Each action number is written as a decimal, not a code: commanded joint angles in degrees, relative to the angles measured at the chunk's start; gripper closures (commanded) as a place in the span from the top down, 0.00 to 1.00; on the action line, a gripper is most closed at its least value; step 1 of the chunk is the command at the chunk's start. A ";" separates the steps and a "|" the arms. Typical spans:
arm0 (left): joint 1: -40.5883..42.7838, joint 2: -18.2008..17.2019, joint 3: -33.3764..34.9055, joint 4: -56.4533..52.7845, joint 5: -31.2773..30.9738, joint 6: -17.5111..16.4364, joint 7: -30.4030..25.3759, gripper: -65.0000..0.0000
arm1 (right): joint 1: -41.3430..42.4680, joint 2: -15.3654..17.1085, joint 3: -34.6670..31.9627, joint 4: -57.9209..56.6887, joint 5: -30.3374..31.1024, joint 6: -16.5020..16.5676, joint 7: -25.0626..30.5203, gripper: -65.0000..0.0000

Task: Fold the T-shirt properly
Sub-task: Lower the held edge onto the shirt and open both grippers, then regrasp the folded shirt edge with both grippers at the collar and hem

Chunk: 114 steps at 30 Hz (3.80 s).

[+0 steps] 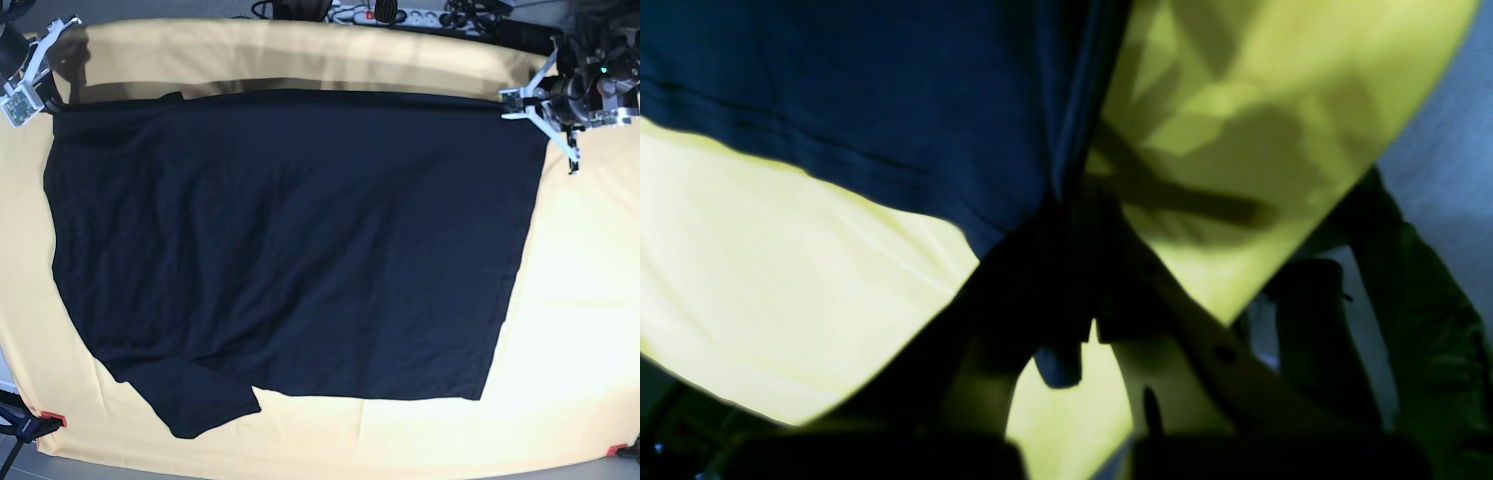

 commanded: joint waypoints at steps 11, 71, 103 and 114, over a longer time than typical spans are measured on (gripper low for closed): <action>13.77 -5.33 -0.52 9.90 11.32 10.58 15.98 0.00 | -9.46 -0.07 0.83 0.48 -0.55 -0.62 -1.49 0.00; -30.25 4.63 -0.46 -9.05 0.00 -12.59 -26.38 0.00 | 21.62 5.16 -18.73 -11.98 -13.68 -3.21 11.78 0.00; -44.30 18.45 -0.35 -30.34 -3.10 -12.70 -33.51 0.16 | 27.56 5.05 -25.75 -14.49 -21.49 -15.98 16.15 0.19; -44.26 18.45 -0.37 -31.19 -14.38 -12.74 -28.22 0.26 | 28.24 5.01 -25.75 -14.69 -19.17 -13.77 14.43 0.26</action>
